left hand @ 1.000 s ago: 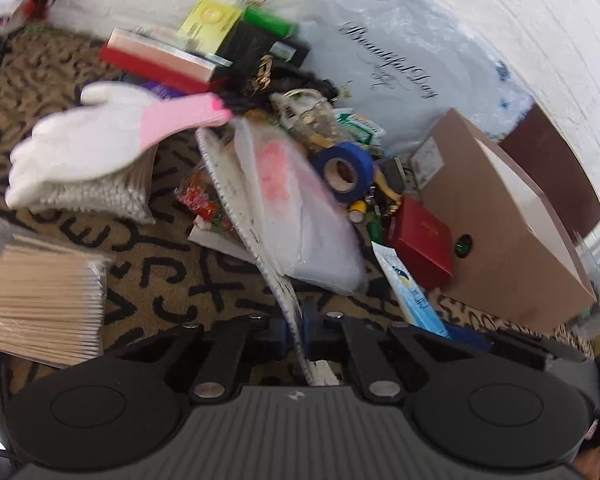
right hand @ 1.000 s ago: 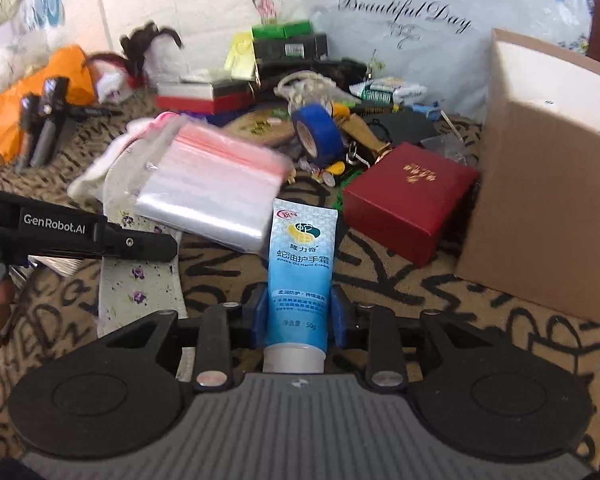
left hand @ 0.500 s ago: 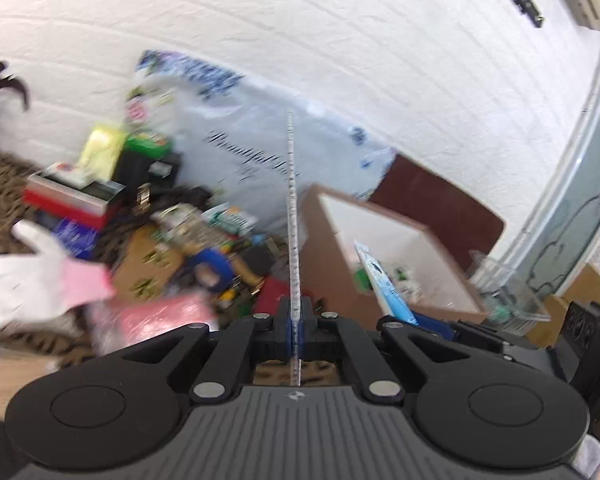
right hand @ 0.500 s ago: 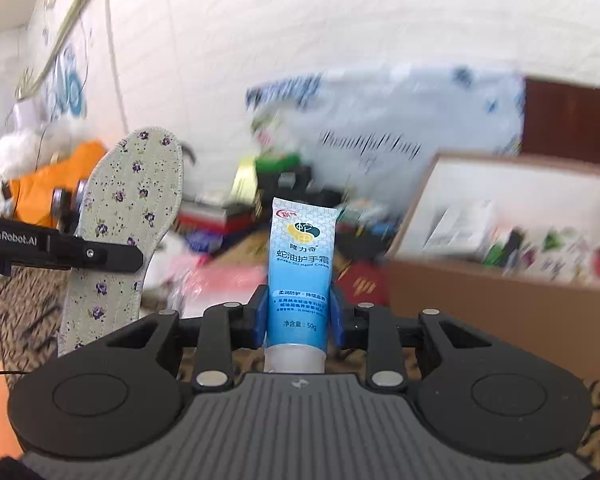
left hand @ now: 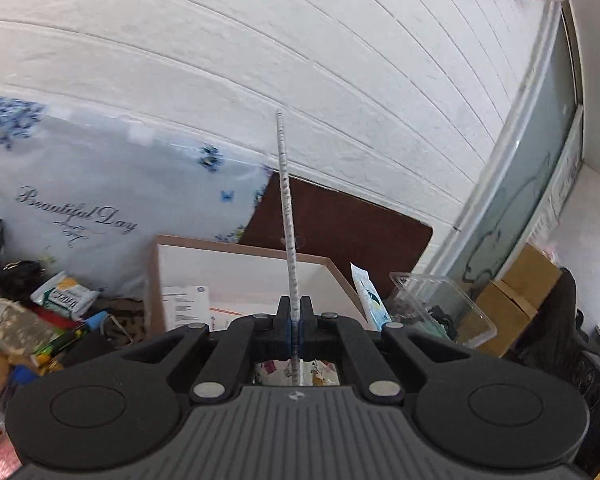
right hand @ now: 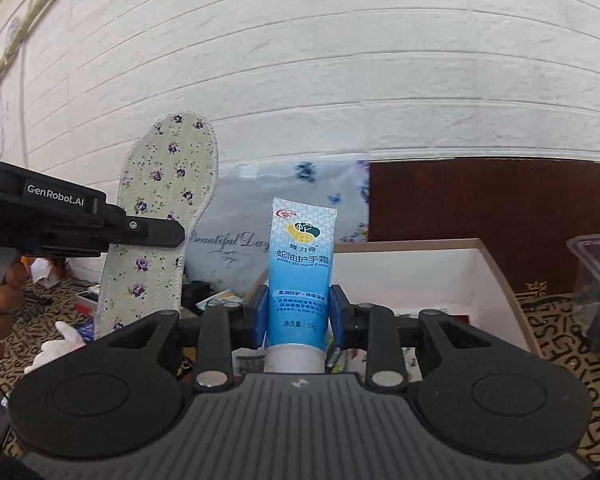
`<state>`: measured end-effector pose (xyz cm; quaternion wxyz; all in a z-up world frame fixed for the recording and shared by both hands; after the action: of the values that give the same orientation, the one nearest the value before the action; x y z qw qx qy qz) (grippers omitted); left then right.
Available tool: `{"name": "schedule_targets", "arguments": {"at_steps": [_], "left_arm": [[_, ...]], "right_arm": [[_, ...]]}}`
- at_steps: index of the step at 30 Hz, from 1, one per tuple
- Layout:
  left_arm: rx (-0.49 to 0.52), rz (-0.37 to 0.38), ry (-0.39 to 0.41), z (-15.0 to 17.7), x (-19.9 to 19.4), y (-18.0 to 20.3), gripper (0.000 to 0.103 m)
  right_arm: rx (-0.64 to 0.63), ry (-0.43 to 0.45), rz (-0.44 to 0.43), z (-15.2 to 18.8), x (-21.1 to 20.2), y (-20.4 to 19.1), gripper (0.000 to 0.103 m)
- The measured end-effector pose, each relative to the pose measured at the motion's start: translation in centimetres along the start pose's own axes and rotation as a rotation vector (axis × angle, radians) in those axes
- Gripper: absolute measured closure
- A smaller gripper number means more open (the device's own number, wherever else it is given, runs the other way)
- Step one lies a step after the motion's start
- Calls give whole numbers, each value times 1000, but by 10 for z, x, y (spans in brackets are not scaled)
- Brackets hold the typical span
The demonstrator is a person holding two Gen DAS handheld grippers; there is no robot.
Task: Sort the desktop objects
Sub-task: 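Carry the insole and cream tube over the cardboard box with both grippers, then release the insole with the left gripper while the right gripper drops the cream tube in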
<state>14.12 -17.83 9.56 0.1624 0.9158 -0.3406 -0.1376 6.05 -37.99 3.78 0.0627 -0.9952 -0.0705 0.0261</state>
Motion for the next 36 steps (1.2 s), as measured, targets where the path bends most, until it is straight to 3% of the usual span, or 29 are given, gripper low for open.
{"name": "schedule_targets", "arguments": {"at_steps": [4, 11, 22, 23, 24, 25, 27, 29, 31, 36], "left_arm": [[44, -19, -108, 12, 53, -2, 103], [2, -26, -235, 33, 121, -25, 103], [52, -81, -322, 54, 166, -43, 102], [60, -87, -322, 54, 167, -44, 98], [62, -82, -319, 54, 166, -45, 76], [59, -73, -314, 53, 164, -45, 40], [60, -51, -270, 49, 156, -43, 12], [87, -41, -221, 44, 147, -37, 8], [104, -49, -214, 42, 141, -32, 7], [143, -81, -212, 45, 132, -25, 6]], "right_arm": [[14, -10, 84, 0, 19, 34, 73], [52, -82, 169, 21, 53, 74, 73], [35, -197, 191, 51, 100, 93, 71], [28, -207, 195, 54, 104, 94, 71], [25, -220, 200, 56, 107, 95, 70], [28, -230, 200, 57, 108, 96, 67], [37, -235, 179, 57, 108, 96, 51], [21, -218, 176, 56, 105, 93, 21], [-27, -188, 190, 53, 101, 87, 15], [-88, -176, 186, 47, 95, 73, 10]]}}
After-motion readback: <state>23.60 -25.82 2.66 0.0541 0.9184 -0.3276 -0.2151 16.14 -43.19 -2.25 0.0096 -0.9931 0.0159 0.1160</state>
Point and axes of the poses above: each gripper's, at about its wrist camera, not at the fingertips, and x roughly the way its jaws point, y to its right, z to its underside, the point moved 3 cm from there along x, roughly the way its jaws point, and after that the axes turned 13 degrees about y, right-handed, at the moved point
